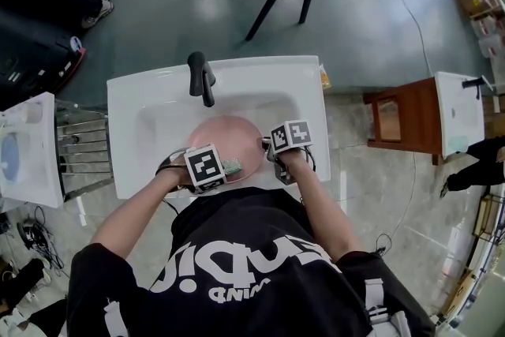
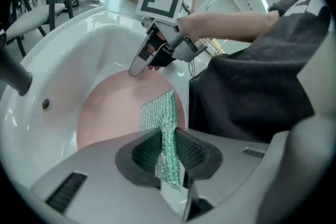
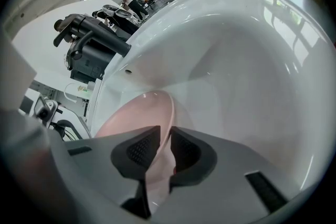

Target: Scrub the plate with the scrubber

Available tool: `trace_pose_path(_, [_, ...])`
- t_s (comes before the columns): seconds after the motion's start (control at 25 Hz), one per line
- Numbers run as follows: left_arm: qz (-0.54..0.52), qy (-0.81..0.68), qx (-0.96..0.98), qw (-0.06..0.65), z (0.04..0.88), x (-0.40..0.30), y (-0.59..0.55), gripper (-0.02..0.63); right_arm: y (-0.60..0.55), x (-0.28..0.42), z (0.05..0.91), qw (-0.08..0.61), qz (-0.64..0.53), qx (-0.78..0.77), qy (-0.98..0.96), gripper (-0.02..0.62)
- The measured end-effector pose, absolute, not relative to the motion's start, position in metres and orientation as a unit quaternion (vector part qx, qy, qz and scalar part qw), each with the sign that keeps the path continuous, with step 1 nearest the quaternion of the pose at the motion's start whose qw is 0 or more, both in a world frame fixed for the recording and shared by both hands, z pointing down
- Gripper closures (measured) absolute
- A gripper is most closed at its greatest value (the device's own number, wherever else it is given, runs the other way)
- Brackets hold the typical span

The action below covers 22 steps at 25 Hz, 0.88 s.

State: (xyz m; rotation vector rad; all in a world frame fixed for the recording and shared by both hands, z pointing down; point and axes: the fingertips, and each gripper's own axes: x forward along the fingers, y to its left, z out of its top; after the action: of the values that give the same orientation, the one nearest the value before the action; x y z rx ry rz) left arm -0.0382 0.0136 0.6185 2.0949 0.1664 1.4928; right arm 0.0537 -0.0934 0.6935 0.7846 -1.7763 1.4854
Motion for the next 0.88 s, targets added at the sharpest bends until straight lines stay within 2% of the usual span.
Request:
trace_pose_path(0.12, [0.529, 0.061, 0.786, 0.315, 0.612, -0.024, 0.015, 0.517, -0.093, 0.053, 0.694, 0.342, 0.571, 0.3, -0.684, 0.518])
trace_pose_path(0.28, [0.504, 0.042, 0.797, 0.33, 0.616, -0.008, 0.005, 0.517, -0.093, 0.053, 0.695, 0.34, 0.579, 0.292, -0.681, 0.518])
trace_pose_path(0.56, [0.511, 0.007, 0.797, 0.323, 0.638, 0.012, -0.018, 0.517, -0.089, 0.046, 0.7, 0.363, 0.579, 0.272, -0.678, 0.512])
trace_pose_path(0.88, [0.531, 0.0, 0.786, 0.318, 0.659, 0.013, -0.027, 0.515, -0.089, 0.046, 0.703, 0.352, 0.593, 0.273, -0.671, 0.515])
